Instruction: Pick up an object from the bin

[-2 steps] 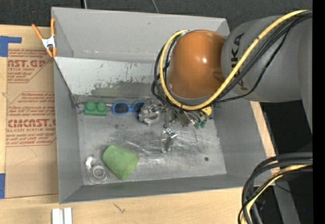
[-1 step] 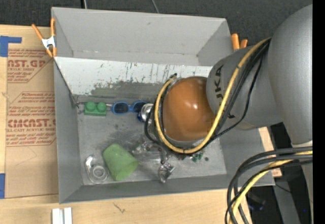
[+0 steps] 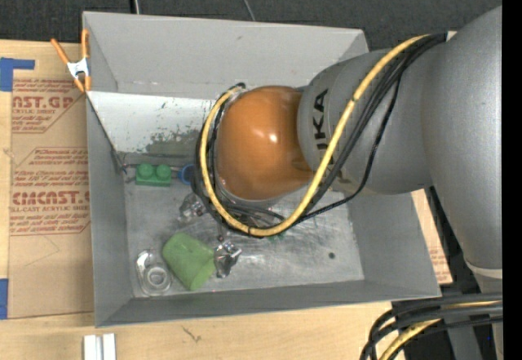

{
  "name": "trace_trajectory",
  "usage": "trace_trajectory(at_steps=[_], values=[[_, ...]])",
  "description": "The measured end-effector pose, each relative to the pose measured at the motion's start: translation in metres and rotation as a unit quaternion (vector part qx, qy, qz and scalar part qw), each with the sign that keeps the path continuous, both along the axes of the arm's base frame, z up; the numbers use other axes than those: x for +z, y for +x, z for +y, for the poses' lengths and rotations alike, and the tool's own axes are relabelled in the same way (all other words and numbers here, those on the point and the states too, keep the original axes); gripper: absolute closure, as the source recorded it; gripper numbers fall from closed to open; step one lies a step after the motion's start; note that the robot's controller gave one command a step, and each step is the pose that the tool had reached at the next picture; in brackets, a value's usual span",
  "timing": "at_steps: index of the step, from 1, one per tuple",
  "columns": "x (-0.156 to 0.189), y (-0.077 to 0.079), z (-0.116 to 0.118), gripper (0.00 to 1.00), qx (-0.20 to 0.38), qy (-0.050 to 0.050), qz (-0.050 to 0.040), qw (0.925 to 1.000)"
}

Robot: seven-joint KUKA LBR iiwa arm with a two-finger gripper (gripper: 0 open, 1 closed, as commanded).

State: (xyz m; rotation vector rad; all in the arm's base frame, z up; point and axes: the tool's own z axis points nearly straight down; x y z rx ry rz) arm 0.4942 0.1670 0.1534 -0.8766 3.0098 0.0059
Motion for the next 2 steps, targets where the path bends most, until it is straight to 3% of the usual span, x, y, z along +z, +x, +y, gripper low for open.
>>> trace_trajectory(at_steps=[1,2], values=[[-0.0613,0.0056,0.0349,0.00,0.113,-0.007,0.0122,0.9935],[-0.0653,0.0004,0.0372,0.00,0.103,-0.006,0.0069,0.9947]])
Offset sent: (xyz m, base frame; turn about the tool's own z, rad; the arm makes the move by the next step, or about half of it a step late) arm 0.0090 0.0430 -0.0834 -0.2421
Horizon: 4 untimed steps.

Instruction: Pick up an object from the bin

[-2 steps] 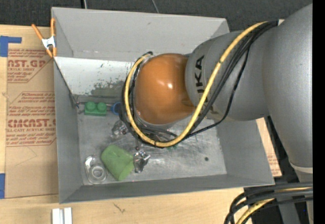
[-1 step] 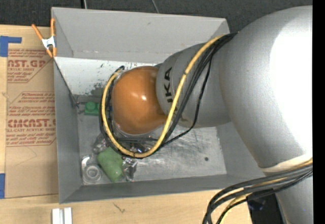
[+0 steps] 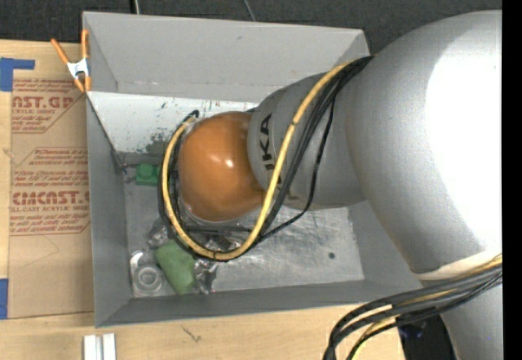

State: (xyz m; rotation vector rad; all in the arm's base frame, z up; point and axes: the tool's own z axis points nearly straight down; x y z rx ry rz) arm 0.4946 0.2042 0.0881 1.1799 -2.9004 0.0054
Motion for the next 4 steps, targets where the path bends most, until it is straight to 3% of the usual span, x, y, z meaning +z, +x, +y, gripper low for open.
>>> trace_trajectory(at_steps=[1,2,3,4], values=[[-0.003,-0.003,0.012,0.00,-0.025,-0.009,-0.0017,0.9997],[-0.003,-0.003,0.012,1.00,-0.025,-0.007,-0.0025,0.9996],[0.007,-0.009,0.014,1.00,-0.025,-0.001,-0.0038,0.9997],[0.108,0.005,-0.001,1.00,-0.025,0.006,-0.0092,0.9996]])
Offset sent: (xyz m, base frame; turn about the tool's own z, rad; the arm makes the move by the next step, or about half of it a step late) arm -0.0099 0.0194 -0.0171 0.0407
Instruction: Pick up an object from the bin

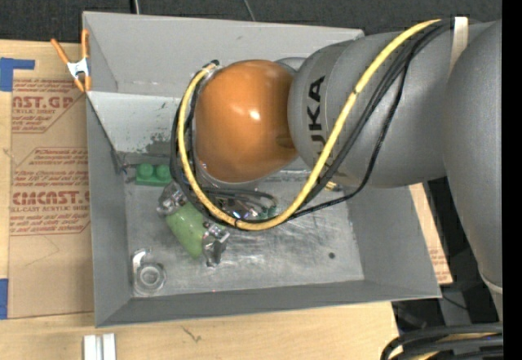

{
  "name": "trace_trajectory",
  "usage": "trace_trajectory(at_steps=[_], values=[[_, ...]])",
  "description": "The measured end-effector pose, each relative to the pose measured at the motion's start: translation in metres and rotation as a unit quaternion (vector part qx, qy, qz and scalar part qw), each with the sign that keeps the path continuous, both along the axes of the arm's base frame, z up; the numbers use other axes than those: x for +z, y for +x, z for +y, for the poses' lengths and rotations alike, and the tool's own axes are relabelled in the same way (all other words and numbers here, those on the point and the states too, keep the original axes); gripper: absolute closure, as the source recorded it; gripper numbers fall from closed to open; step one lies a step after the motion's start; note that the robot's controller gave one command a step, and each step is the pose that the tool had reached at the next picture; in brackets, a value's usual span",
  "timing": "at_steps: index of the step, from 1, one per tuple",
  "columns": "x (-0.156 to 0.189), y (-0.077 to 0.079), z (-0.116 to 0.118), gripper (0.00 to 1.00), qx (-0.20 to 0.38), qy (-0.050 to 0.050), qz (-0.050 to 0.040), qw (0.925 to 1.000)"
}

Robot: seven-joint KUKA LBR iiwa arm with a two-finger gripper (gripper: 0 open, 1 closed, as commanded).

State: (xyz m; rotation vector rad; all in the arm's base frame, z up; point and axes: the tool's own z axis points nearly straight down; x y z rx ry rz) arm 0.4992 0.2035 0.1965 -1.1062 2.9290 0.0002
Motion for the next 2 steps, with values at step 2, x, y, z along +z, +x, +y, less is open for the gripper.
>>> trace_trajectory(at_steps=[2], values=[[0.029,0.020,0.028,1.00,0.111,-0.001,0.0035,0.9938]])
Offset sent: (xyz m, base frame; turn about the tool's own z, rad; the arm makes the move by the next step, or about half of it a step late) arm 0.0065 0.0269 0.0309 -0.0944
